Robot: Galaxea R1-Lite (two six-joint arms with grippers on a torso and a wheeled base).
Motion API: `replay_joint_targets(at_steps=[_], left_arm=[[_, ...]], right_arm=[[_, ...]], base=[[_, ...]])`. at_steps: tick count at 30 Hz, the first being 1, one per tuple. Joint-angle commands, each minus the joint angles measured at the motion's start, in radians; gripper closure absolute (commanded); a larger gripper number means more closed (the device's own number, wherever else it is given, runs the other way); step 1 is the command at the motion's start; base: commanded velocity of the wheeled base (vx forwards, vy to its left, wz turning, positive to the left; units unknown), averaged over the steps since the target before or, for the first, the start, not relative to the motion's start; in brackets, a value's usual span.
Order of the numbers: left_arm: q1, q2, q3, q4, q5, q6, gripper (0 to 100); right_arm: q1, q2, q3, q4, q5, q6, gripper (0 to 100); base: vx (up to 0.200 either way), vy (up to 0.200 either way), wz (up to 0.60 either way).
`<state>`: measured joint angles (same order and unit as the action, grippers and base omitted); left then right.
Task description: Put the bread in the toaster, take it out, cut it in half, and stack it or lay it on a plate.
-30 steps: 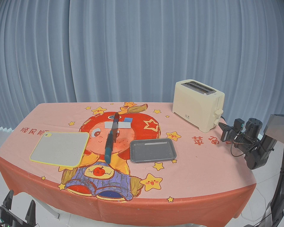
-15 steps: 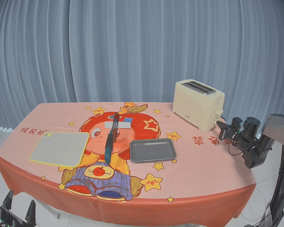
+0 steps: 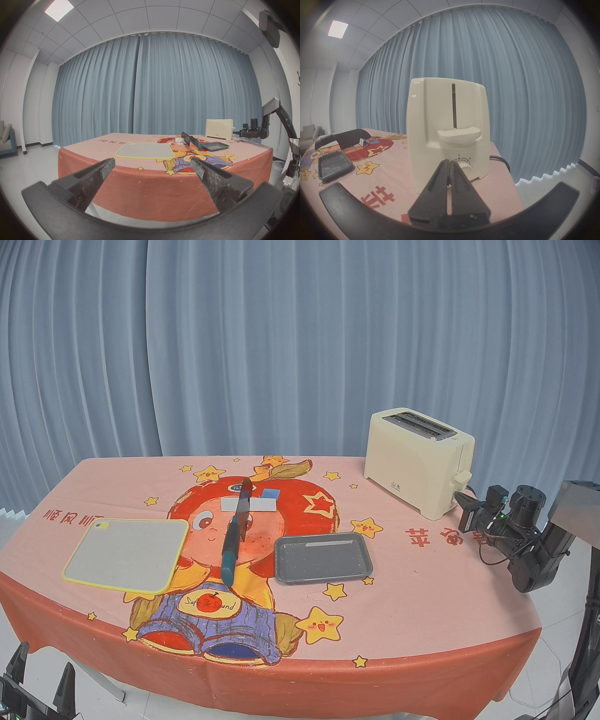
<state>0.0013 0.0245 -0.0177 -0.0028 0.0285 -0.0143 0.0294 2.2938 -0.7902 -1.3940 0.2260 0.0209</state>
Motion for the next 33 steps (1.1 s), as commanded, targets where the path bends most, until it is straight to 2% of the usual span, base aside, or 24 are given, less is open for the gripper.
replay_joint_targets(at_steps=[1, 33], left_arm=[[0.0, 0.0, 0.018, 0.0, 0.001, 0.0, 0], [0.0, 0.0, 0.018, 0.0, 0.001, -0.001, 0]], right_arm=[[-0.006, 0.016, -0.017, 0.003, 0.0, 0.001, 100], [-0.003, 0.019, 0.035, -0.006, -0.002, -0.002, 100]], base=[[0.0, 0.0, 0.0], [0.0, 0.0, 0.0]])
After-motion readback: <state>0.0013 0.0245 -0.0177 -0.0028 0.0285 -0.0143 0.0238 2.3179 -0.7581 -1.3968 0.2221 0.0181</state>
